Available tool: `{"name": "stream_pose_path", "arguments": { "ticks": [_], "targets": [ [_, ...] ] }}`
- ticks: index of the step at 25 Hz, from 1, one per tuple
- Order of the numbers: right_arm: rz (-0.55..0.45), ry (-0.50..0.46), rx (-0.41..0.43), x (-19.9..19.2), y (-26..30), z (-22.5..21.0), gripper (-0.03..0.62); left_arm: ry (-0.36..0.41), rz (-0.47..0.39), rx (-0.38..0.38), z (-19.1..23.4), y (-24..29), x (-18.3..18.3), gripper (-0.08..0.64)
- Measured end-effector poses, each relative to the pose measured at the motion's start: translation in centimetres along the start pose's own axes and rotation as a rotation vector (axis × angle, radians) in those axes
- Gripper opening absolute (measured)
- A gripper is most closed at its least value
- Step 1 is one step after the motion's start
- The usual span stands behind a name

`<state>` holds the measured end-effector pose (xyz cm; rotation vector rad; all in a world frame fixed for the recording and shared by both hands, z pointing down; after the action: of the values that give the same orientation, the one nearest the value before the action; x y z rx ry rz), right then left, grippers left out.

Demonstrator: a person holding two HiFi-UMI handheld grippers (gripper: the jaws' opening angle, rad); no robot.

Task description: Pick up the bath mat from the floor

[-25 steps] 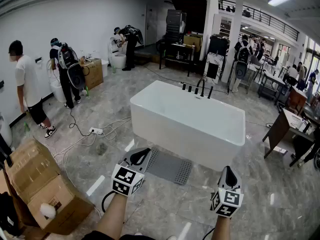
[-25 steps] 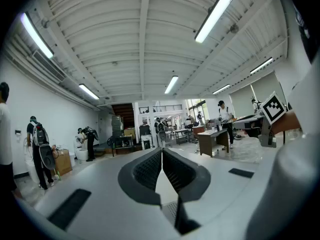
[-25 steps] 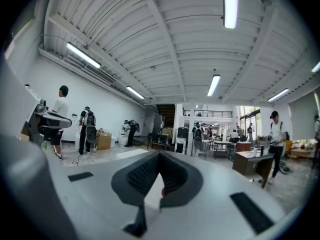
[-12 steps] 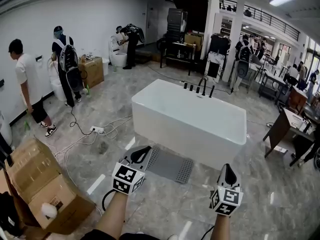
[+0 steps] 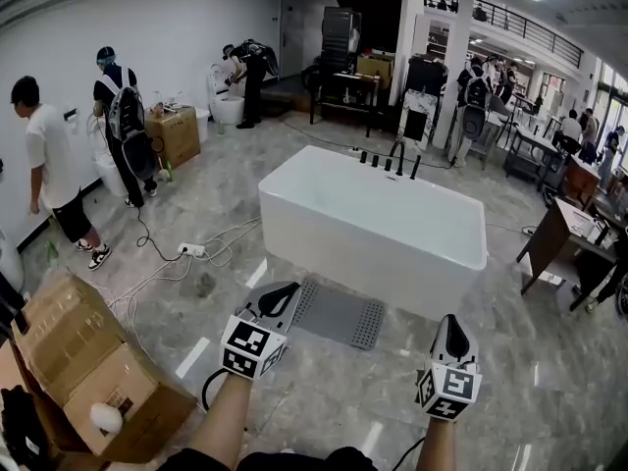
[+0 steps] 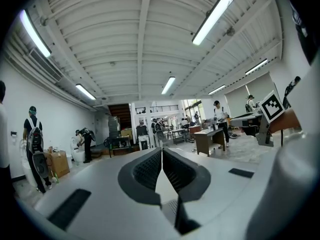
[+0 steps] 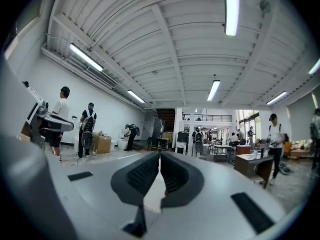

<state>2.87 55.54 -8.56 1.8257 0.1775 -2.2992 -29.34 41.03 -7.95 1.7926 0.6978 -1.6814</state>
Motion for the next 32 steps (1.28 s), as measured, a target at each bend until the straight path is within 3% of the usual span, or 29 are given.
{"name": "stream_pose_path", "arguments": {
  "ticks": [7,13,23,26,32],
  "targets": [
    [0.021,-0.001,-0.001,-1.1,0.6,1.2,0.023,-0.007,0.006,-0.015,1.1,0.7,-1.2,0.014],
    [0.013,-0.001,0.004,-1.6,5.0,0.8,0.023,0.026,0.021,-0.034,2.3,4.7,-1.8,0.014],
    [0.041,0.028,-0.004,-5.1,20.3,-4.8,0.022,0.067,0.048,-0.017,6.5,19.9,-2.1,0.014],
    [0.064,0.022,0.014,-6.1,25.7,-6.9,0.022,0.041,0.068,0.003,7.6,25.2,-2.5,0.014],
    [0.064,0.018,0.034,-5.9,34.6,-10.5,0.021,0.049,0.079,0.012,8.7,33.3,-1.7,0.014]
  ]
}}
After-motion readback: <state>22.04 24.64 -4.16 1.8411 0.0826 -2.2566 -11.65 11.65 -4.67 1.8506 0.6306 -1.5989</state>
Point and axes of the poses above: the fingertips, and each gripper's own axes: y forward along the fingers, z to its left, x out of its top, the point moved 9 cm from there along -y, backward along the fingers, and after that the axes turned 5 degrees about -y, right-handed, at the moved point
